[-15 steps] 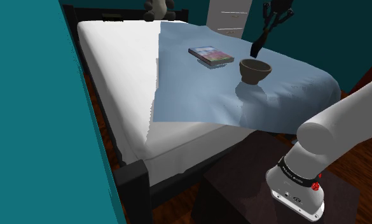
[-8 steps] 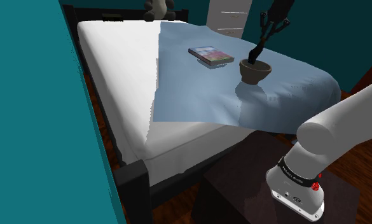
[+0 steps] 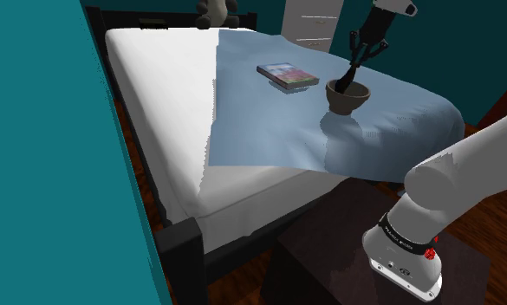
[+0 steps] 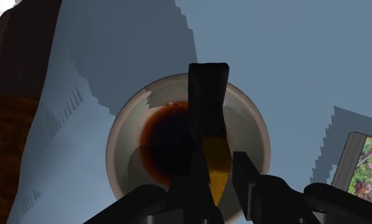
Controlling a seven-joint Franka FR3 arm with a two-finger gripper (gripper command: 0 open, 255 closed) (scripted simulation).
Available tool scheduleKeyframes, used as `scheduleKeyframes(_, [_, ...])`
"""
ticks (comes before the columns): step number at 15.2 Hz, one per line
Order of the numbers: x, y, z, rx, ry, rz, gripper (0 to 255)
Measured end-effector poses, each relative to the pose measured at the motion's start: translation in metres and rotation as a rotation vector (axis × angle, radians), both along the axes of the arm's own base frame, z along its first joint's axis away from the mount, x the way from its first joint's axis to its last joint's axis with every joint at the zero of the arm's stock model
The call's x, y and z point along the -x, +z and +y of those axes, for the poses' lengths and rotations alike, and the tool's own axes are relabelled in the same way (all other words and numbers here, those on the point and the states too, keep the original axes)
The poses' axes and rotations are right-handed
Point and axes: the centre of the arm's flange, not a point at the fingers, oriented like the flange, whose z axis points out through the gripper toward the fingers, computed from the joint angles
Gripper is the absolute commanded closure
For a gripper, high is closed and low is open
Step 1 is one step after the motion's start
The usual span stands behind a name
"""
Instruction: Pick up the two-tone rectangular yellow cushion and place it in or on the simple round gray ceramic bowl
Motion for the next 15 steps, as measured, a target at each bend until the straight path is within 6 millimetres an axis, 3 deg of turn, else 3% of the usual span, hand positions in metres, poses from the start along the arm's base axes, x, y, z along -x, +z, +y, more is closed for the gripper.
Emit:
scheduleKeyframes(2, [0.0007,-0.0093,-0.0001,0.0,0.0,0.0,255])
scheduleKeyframes(7, [0.0014,-0.0096,0.0001,0.003,-0.001,-0.005,255])
scheduleKeyframes(8, [0.0015,-0.0095,0.0002,0.003,-0.001,-0.005,0])
scheduleKeyframes(15, [0.002,-0.0061,-0.0005,0.0,0.0,0.0,0])
